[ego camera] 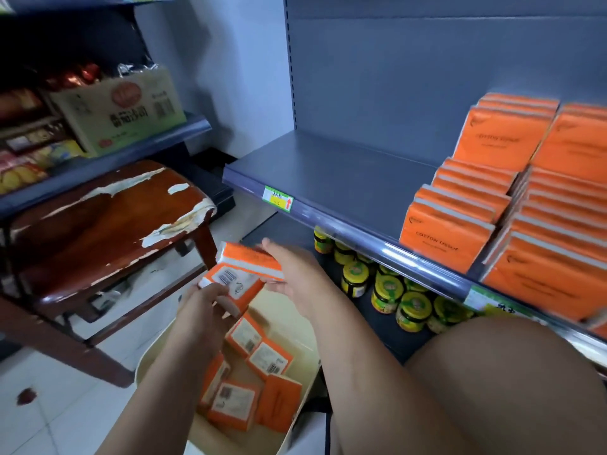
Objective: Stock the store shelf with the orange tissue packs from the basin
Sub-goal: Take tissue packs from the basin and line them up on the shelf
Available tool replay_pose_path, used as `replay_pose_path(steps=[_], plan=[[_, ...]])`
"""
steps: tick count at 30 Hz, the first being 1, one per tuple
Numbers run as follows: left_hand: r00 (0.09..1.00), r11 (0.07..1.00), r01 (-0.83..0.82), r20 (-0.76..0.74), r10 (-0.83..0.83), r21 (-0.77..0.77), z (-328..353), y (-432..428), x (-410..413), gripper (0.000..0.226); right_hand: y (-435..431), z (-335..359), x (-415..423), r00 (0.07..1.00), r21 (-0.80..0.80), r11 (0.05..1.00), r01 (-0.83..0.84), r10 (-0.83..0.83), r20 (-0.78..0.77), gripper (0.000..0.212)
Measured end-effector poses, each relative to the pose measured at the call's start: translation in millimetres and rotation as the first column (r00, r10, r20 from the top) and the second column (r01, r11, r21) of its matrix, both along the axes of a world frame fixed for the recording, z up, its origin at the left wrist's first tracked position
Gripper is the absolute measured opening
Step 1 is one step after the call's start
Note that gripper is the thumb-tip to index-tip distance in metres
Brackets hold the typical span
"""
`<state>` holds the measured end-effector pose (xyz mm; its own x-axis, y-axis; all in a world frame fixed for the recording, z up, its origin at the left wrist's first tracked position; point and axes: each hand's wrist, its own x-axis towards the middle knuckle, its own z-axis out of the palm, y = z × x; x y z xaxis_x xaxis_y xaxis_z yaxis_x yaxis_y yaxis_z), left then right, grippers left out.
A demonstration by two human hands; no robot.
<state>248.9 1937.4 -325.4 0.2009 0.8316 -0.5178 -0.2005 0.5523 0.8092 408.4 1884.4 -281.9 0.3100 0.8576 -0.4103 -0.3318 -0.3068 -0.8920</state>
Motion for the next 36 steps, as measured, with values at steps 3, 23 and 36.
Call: replay_pose_path(steps=[3, 23, 36], plan=[[0.997, 0.999, 0.043, 0.062, -0.043, 0.005, 18, 7, 0, 0.048, -1, 3, -2, 0.990, 0.116, 0.991, 0.071, -0.085, 0.113, 0.031], [0.881, 0.830, 0.295, 0.201, -0.428, 0.473, 128, -12, 94, 0.039, -74, 107, 114, 0.834, 0.307, 0.941, 0.141, -0.280, 0.475, 0.095], [0.778, 0.712, 0.415, 0.185, -0.600, 0.566, 175, -78, 233, 0.048, -210, 157, 231, 0.770, 0.414, 0.823, 0.388, -0.537, 0.346, 0.035]])
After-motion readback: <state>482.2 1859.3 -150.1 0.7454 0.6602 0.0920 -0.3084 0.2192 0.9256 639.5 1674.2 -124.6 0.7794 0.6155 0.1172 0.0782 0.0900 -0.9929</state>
